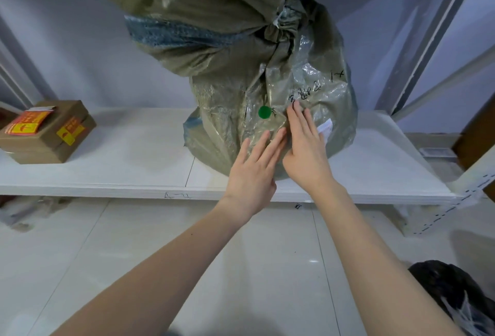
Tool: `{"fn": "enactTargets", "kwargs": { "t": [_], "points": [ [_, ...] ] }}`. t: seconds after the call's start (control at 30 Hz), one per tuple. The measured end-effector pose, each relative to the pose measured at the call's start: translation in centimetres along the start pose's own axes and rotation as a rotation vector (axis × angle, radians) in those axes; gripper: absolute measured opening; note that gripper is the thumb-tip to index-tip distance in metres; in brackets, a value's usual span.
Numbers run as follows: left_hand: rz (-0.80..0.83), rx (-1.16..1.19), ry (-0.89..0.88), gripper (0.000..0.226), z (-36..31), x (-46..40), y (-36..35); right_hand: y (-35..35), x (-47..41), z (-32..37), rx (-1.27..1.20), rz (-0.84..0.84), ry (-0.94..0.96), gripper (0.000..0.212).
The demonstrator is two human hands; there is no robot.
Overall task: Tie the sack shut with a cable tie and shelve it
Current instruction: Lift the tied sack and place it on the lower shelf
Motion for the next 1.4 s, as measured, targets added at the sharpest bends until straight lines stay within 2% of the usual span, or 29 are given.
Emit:
{"fn": "enactTargets", "kwargs": {
  "t": [0.17,0.33,0.77,0.97,1.2,1.4],
  "points": [
    [0.095,0.064,0.045,0.081,0.9,-1.3,-0.5,0.4,0.0,-1.2,0.018,-0.030,0.007,0.079],
    [0.169,0.139,0.155,0.084,3.1,-1.7,-1.8,-0.5,0.4,-2.6,0.045,0.079,-0.038,0.079],
    [0.232,0.303,0.249,0.095,5.3,-1.8,-3.3,-1.8,0.6,-2.1,0.027,0.147,-0.044,0.074],
    [0.215,0.443,0.251,0.093,4.9,-2.2,-2.5,-1.7,0.7,-2.3,0.043,0.162,-0.052,0.074],
    [0.242,0.453,0.200,0.098,5.2,-1.5,-2.7,-1.3,0.7,-2.5,0.077,0.174,-0.086,0.073],
    [0.168,0.453,0.228,0.096,5.0,-1.7,0.5,0.0,1.0,-1.3,0.107,0.174,-0.081,0.075]
  ]
}}
Point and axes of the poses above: each hand's wrist, its own x-axis away from the middle knuckle, its own y-axis out of the back of the hand, z = x × y, the point moved 9 cm from there along -x, towards the middle knuckle, and after that the axes turned 1 degree about z, right-handed, at the moved point
